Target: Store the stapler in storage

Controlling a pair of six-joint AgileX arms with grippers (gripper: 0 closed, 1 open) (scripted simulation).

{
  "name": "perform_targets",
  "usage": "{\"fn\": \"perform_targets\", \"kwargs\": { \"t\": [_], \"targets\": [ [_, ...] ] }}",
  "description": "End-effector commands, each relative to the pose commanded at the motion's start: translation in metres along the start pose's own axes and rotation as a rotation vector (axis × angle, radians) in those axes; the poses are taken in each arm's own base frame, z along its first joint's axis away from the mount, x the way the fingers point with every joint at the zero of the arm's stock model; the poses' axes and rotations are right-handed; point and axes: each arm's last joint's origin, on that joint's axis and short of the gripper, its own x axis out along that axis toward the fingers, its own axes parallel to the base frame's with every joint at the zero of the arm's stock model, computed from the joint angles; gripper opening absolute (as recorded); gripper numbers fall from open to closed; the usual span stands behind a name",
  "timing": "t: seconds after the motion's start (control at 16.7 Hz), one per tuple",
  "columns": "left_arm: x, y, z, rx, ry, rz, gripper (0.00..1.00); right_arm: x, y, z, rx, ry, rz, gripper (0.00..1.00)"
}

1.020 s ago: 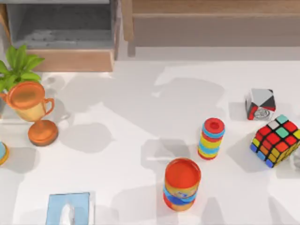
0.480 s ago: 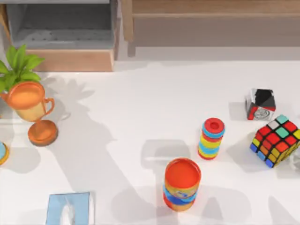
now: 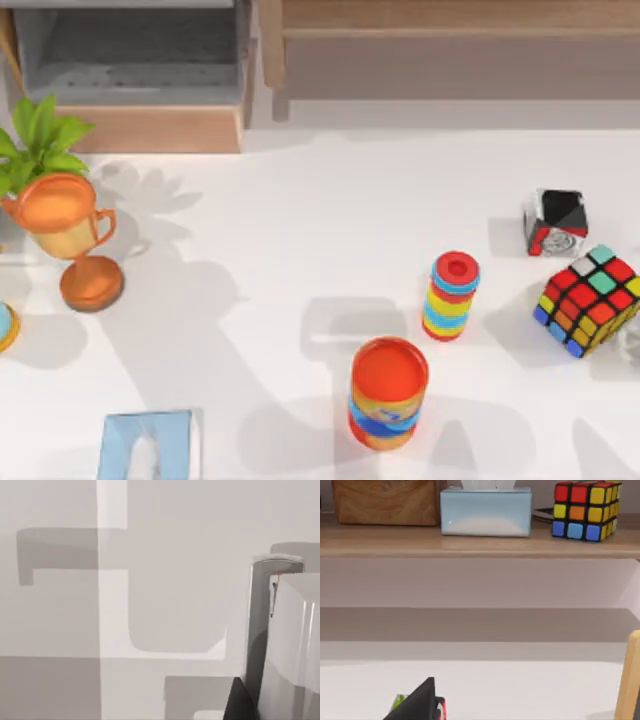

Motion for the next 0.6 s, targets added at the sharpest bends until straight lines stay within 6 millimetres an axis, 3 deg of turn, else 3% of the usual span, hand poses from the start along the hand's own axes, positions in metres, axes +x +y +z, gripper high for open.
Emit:
{"fn": "perform_targets", "kwargs": {
  "t": [0.36, 0.6],
  "targets": [
    [0.0075, 0.001, -0.0016, -0.007, 0.005, -0.002, 0.0, 0.0, 0.0, 0.0, 0.0, 0.0, 0.0, 1.0],
    [0.0075, 0.001, -0.0016, -0.007, 0.005, -0.002, 0.3, 0.0, 0.0, 0.0, 0.0, 0.0, 0.0, 1.0]
  ]
}}
